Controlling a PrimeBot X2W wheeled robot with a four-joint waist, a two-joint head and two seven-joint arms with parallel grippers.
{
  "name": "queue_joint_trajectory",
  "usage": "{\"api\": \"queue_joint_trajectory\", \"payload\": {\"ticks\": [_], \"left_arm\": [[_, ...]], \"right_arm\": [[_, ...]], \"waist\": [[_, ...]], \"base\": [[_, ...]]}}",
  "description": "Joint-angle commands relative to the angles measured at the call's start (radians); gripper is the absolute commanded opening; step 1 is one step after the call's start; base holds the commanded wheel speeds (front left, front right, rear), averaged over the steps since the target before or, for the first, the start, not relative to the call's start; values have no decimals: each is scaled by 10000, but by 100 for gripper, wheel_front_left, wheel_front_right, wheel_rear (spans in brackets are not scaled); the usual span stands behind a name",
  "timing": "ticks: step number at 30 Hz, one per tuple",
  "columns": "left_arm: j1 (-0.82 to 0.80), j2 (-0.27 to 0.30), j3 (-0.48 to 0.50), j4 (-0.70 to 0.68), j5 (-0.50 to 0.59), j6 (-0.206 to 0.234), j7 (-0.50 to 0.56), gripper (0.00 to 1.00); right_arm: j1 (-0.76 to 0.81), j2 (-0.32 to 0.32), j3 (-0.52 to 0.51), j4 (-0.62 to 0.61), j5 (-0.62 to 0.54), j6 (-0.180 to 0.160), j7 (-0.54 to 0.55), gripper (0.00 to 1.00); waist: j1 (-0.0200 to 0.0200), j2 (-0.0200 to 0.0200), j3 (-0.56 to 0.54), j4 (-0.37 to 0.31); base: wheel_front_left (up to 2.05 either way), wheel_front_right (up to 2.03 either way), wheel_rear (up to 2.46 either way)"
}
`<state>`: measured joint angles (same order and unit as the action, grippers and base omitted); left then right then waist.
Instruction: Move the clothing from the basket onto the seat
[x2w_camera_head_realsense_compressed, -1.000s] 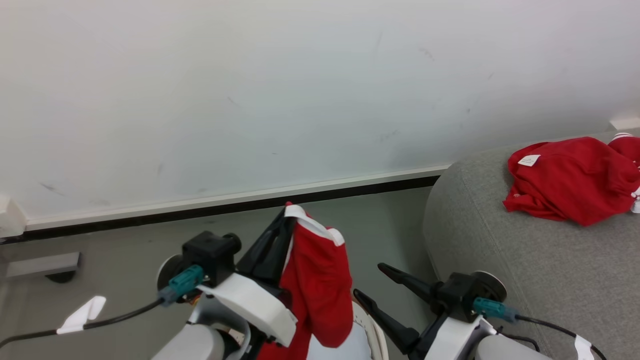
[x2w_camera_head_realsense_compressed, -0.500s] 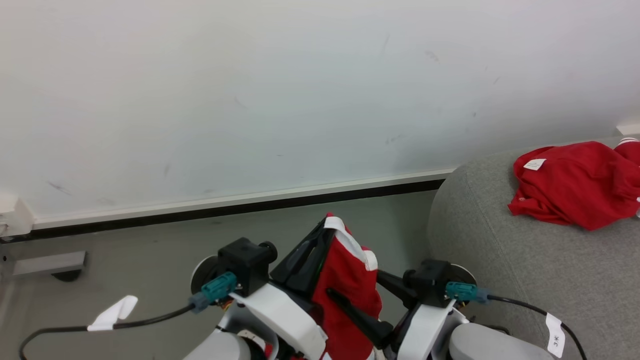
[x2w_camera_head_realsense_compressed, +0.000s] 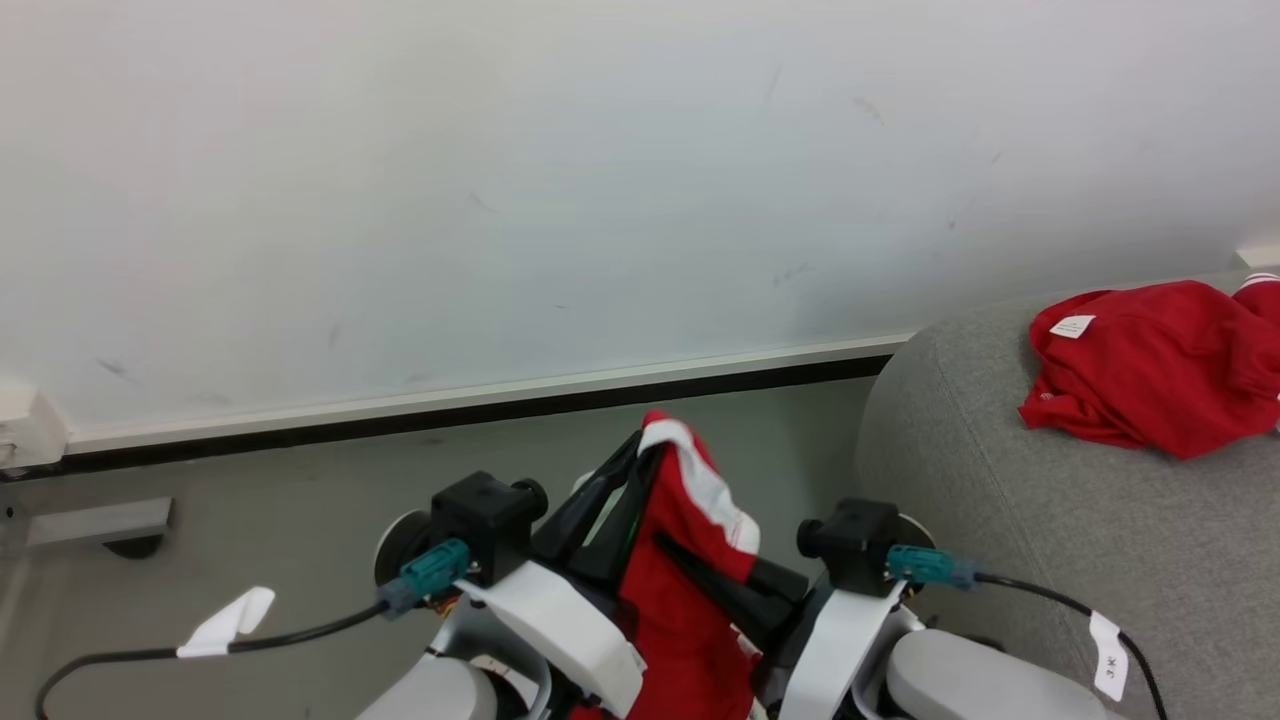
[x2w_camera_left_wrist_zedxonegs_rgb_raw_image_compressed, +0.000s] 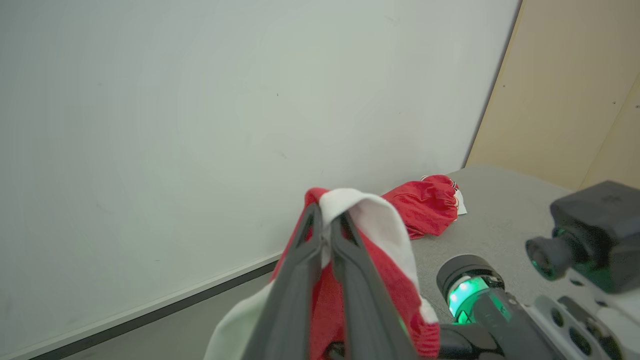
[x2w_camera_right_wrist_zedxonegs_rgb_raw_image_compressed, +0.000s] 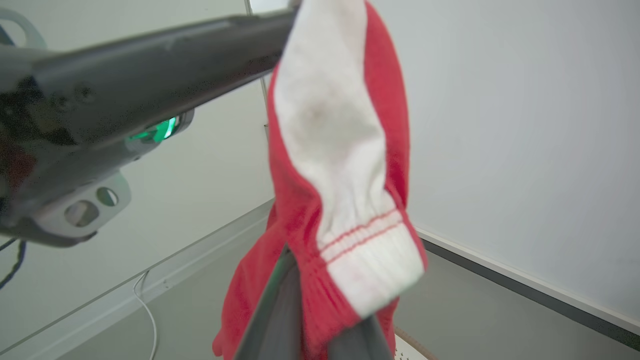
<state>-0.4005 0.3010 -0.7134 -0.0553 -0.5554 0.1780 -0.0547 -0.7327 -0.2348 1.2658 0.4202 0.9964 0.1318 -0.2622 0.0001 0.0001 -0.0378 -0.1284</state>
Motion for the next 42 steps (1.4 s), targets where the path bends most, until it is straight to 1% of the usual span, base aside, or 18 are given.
{"api": "queue_joint_trajectory", "payload": {"ticks": [1,2,4,6,16,24,33,42], "left_arm": [[40,79,36,51,76,35,-71,16],[60,94,27,75,94,39,-102,33],[108,122,-17,144,113,37,-34,57],[129,144,-16,189,130,70,-52,100],[238,199,-107,278,121,145,-39,100],[278,228,-133,324,81,180,-74,100],[361,177,-221,447,-17,130,-191,100],[341,196,-315,543,2,114,-253,100]], "right_arm": [[-26,-128,-107,-29,-46,-23,-32,0],[33,-141,-169,-74,-88,-23,-31,0],[130,-216,-390,-133,-155,-23,-31,0],[215,-287,-581,-155,-278,-23,-32,0],[411,-485,-1299,-231,-653,-23,-33,0],[490,-725,-1781,-283,-978,-24,-34,0],[575,-1125,-2370,-386,-1191,-23,-32,0],[664,-1517,-2891,-536,-1427,-23,-33,0]], "waist": [[-1,-1,6,-13],[-1,-1,10,-23],[-1,-1,21,-47],[-1,-1,35,-85],[-1,-1,114,-320],[-1,-1,192,-740],[-1,-1,325,-1487],[-1,-1,332,-2467]], "base": [[0,0,0],[0,0,0],[0,0,0],[0,0,0],[0,0,0],[0,0,0],[0,0,0],[0,0,0]]}}
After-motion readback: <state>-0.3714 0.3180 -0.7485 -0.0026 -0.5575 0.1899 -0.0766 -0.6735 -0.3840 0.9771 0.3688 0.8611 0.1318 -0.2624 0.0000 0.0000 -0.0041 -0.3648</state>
